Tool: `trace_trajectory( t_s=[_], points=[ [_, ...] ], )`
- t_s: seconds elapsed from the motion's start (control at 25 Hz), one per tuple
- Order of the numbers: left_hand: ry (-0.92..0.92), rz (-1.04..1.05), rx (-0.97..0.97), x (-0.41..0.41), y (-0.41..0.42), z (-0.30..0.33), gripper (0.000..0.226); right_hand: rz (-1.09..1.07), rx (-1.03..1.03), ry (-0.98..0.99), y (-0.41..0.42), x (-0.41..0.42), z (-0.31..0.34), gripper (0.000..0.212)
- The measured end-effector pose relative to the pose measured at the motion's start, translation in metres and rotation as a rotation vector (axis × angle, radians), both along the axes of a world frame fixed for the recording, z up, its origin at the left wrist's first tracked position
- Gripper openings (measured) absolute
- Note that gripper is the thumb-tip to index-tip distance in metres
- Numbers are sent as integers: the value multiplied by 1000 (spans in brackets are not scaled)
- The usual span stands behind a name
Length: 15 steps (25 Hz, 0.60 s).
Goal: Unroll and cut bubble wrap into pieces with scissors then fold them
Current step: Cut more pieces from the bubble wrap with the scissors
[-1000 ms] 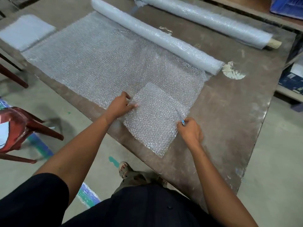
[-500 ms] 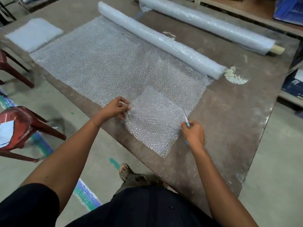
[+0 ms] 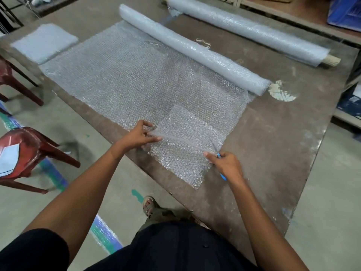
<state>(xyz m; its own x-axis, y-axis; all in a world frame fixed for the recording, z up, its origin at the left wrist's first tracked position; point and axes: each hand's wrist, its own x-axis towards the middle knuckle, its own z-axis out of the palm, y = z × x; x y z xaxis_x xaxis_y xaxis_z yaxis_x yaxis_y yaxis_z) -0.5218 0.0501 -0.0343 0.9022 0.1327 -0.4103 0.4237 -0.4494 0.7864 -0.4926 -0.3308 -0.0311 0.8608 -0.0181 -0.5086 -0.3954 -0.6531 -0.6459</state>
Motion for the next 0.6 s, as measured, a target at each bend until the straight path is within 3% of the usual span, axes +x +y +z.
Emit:
trace_trajectory(
  t_s=[0.12, 0.28, 0.4, 0.48, 0.6],
  points=[
    [34, -61, 80, -7, 6, -5, 77, 96, 55, 97, -1, -6, -5, 84],
    [52, 39, -142, -9, 0, 5, 62, 151, 93, 110, 5, -6, -5, 52],
    [120, 94, -230, -10, 7, 9, 57, 140, 238, 237, 4, -12, -6, 73],
    [112, -7, -70, -14, 10, 10, 62, 146, 204, 216, 1, -16, -22, 86],
    [10, -125, 269, -22, 4, 8, 67, 154, 53, 80, 0, -27, -34, 72]
  ],
)
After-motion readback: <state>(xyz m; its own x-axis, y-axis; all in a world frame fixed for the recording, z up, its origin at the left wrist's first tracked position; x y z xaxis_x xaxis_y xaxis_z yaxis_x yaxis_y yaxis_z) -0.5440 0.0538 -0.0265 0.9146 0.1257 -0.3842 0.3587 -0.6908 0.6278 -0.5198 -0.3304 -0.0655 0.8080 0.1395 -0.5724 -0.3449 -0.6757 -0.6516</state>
